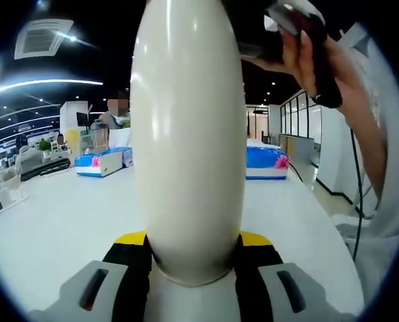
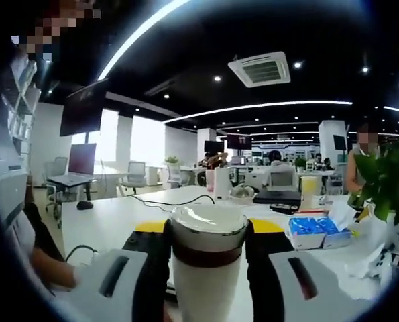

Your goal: Grasp the water cup twist off the cup lid place the cup lid on the table

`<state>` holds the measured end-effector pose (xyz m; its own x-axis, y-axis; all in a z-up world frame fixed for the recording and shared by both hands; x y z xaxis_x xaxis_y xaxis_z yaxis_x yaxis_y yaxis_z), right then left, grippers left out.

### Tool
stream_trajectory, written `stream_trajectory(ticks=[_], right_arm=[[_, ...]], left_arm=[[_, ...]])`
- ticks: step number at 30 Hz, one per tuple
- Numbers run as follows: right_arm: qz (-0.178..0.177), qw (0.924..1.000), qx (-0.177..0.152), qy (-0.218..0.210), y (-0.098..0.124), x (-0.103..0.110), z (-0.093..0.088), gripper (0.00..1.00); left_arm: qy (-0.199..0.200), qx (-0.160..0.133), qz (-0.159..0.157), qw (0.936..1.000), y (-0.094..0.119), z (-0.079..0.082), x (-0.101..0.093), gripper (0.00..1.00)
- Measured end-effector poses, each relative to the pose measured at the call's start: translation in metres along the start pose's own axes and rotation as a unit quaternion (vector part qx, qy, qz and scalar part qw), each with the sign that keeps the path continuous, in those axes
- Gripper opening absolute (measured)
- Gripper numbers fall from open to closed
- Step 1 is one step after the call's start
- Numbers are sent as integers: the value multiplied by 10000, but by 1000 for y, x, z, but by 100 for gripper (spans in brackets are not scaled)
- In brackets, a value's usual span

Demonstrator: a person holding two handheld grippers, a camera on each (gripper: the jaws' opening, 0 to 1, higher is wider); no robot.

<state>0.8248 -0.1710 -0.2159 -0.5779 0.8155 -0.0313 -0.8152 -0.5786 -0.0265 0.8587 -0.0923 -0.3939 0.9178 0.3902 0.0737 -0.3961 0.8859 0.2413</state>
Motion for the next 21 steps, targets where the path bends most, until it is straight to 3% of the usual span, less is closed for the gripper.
stream_trajectory(ticks=[7,14,21], right_arm=[[609,9981,-36,-123,1,-7,-1,46],[942,9955,-32,-136,-2,-12,-1,46],[1498,9884,-73,-224,-3,-17,-2,46]], left_arm=[[-33,-15,-6,10000,-1,1,0,50],[-158,-38,-42,9999,-1,2,0,51],[-146,-40,-47,9999,-2,3,0,51]])
Point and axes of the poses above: the point that each gripper's makers call its tool centre point, and the gripper's own axes: y roughly backward along the fingers, x roughly to its left, z roughly out of its top, the point moved 7 cm from there along y, roughly backward along the fingers, and after that the axes turned 6 degrees about z, right-handed, at the moved point
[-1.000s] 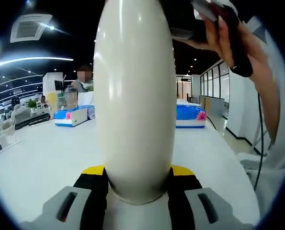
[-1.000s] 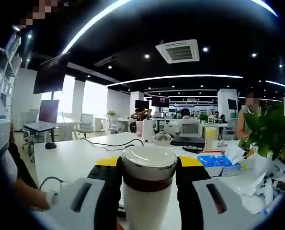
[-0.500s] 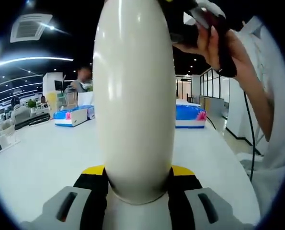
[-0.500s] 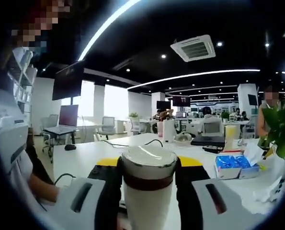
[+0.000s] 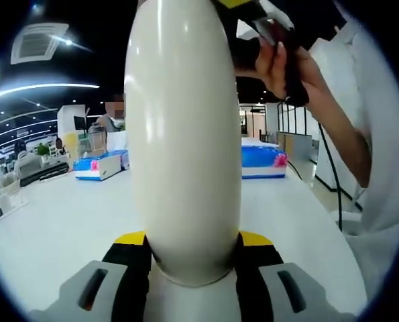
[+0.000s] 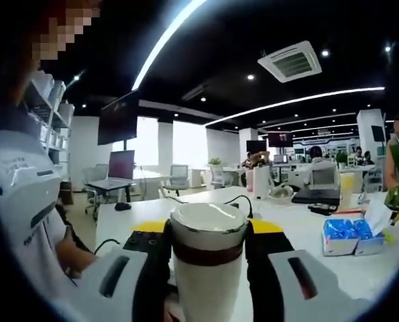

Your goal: Grasp the water cup twist off the cup lid place the cup lid on the table

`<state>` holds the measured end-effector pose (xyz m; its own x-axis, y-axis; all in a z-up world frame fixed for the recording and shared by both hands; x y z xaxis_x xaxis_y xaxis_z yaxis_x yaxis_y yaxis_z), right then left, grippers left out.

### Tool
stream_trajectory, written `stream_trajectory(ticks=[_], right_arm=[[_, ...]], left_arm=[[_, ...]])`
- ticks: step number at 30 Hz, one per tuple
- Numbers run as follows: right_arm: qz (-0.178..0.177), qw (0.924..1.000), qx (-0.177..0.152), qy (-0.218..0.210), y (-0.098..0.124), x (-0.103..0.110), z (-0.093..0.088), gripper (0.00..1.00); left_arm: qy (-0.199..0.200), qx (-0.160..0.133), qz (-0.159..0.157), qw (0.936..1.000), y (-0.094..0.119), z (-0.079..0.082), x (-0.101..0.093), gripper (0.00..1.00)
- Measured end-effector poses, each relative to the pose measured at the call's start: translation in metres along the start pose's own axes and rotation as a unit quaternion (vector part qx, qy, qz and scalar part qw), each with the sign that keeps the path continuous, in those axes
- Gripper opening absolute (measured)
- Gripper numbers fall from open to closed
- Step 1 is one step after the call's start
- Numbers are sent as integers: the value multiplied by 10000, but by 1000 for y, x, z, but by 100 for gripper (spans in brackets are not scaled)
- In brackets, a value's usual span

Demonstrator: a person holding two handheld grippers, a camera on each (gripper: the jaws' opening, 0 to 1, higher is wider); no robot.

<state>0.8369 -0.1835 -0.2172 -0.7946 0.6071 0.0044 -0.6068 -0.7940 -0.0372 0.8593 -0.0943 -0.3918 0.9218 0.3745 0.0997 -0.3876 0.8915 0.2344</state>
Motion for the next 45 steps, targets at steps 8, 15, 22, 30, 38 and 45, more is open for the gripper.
stream_trajectory(ticks=[8,15,22,30,38,45], right_arm=[[585,9982,6,-110,-1,-7,0,46],[1190,9926,45,-229,-3,-13,0,46],[1698,9847,33,-381,-5,-17,-2,46],[2052,9781,83,-334,-6,-19,-2,46],[2569,9658,112,-329,-9,-23,-2,46],[3051,9515,134,-381,-10,-28,-4,46]], left_arm=[[30,-4,16,10000,0,0,0,51],[47,-5,38,10000,0,0,-1,51],[62,-4,25,10000,0,0,0,50],[101,1,13,9999,0,-1,0,50],[127,32,33,9999,-1,-1,0,50],[126,55,-41,9999,-3,-1,0,50]])
Point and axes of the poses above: the point that each gripper's makers call its tool centre point, and the gripper's own axes: y roughly backward along the fingers, x roughly to its left, z roughly out of its top, the point moved 7 cm from there along y, roughly backward along the fingers, and after that the axes turned 6 degrees about z, right-handed, at the moved point
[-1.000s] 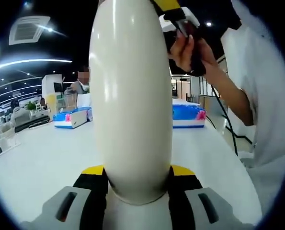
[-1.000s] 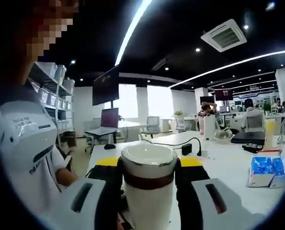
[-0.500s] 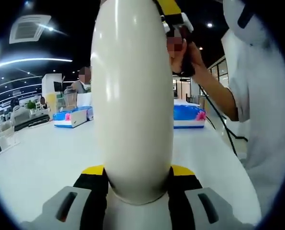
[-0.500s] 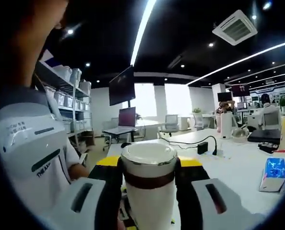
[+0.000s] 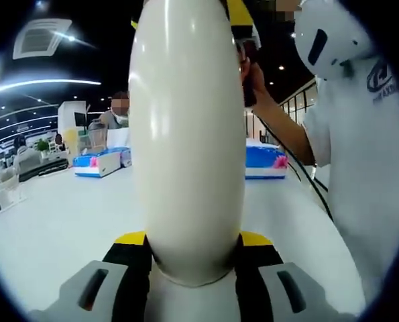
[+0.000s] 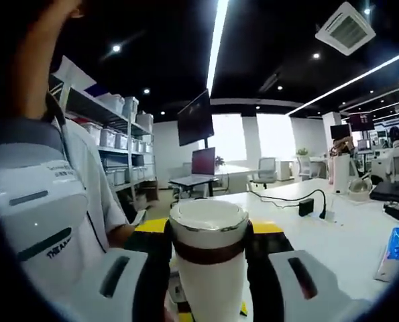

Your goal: Grasp the water cup twist off the cup lid place the cup lid on the table

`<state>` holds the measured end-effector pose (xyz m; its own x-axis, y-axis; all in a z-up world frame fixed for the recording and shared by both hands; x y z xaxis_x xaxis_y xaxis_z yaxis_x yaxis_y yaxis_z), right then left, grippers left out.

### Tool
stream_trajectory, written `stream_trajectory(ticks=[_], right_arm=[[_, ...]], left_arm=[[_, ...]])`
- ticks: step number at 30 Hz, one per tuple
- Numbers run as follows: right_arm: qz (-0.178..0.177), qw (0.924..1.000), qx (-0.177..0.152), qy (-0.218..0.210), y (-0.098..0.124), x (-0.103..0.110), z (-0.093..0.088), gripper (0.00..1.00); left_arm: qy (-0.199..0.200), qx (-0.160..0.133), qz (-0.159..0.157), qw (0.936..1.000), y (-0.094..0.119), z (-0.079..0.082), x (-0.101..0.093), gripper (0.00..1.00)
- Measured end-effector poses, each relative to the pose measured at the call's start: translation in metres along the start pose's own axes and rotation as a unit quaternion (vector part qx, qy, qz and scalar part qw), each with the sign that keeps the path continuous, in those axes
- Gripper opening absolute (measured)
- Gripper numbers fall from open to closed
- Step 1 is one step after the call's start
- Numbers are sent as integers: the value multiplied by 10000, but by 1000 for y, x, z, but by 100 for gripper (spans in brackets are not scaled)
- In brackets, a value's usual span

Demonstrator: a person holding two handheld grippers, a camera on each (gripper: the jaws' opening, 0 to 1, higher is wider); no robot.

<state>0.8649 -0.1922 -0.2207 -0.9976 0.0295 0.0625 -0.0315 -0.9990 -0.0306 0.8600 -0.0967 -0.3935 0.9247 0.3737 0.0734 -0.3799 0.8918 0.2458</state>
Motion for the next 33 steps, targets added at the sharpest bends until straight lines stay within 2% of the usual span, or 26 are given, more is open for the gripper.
stream_trajectory(ticks=[6,15,22,33], right_arm=[[264,9996,76,72,0,-1,0,46],[287,9996,31,35,1,0,-2,46],[153,9998,105,31,4,2,-2,46],[-256,9996,-75,-35,9,5,2,45]], left_arm=[[2,28,-56,10000,-2,0,-1,50],[10,38,-69,10000,-4,0,-2,50],[25,37,-83,10000,-4,0,-2,50],[56,29,-62,10000,-4,0,-2,50]])
Point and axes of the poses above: the point that each gripper's makers call its tool centre point, and the gripper's own axes: y roughly backward along the fingers, x roughly to its left, z roughly out of its top, the point moved 7 cm from there along y, roughly backward along the fingers, and after that the axes turned 6 degrees about z, right-handed, at the moved point
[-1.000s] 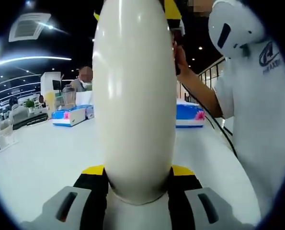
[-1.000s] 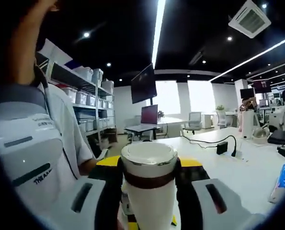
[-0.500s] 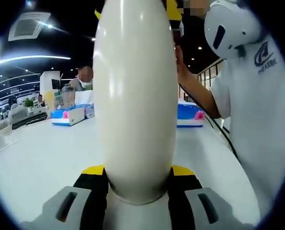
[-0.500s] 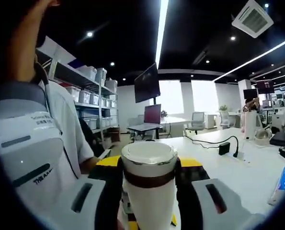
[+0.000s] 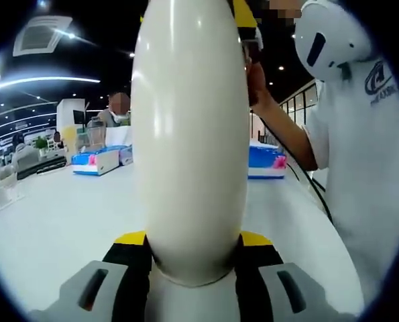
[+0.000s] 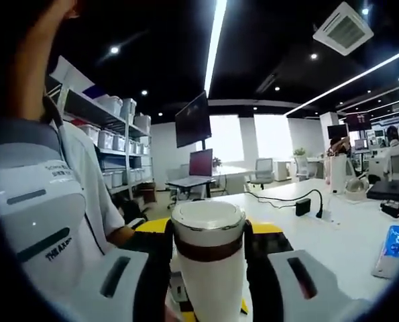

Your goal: Grasp the water cup twist off the cup lid place the cup lid on the table

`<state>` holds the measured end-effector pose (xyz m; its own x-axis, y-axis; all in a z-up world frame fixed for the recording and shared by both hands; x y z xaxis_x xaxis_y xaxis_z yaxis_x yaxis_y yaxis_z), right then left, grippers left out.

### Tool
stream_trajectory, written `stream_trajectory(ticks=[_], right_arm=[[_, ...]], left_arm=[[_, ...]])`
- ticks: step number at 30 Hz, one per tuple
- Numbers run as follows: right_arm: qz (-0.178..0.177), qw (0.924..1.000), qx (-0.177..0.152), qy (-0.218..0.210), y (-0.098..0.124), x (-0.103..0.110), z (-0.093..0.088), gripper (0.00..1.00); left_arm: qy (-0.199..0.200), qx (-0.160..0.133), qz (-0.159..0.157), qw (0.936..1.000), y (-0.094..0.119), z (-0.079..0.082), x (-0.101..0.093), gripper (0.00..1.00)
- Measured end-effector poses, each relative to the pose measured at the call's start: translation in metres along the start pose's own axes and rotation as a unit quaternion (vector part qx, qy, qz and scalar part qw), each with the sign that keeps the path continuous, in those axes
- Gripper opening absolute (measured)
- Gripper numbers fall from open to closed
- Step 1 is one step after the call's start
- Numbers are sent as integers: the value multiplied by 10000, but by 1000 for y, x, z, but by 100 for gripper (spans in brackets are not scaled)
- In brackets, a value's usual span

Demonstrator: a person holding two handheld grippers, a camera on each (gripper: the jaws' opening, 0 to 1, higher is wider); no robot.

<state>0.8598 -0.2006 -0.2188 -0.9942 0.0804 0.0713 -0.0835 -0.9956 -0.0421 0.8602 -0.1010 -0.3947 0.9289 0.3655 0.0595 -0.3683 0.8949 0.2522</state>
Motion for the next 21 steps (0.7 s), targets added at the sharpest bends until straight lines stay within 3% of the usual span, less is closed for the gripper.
stream_trajectory(ticks=[3,9,12,17,21], right_arm=[[-133,9999,7,-26,1,1,0,46],[-781,9969,9,105,5,2,1,54],[-1089,9940,-103,-29,6,5,0,55],[-1679,9855,-225,-85,6,11,-2,58],[-2128,9770,-125,-26,3,21,-5,60]], left_arm=[[0,-3,0,10000,0,0,0,50],[8,-9,5,10000,2,0,0,50],[17,-13,23,10000,2,0,0,50],[28,-18,28,10000,3,-1,0,50],[34,-18,28,10000,4,-1,0,50]])
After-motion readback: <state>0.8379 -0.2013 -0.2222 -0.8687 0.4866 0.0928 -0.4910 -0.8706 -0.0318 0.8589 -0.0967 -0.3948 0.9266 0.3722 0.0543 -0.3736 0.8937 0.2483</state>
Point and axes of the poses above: the point that each gripper's makers call its tool centre point, and the gripper's own axes: y roughly backward along the fingers, x roughly to its left, z roughly out of its top, the point moved 7 cm from there along y, roughly backward along the fingers, and after that the axes turned 6 degrees about z, right-handed, at the moved point
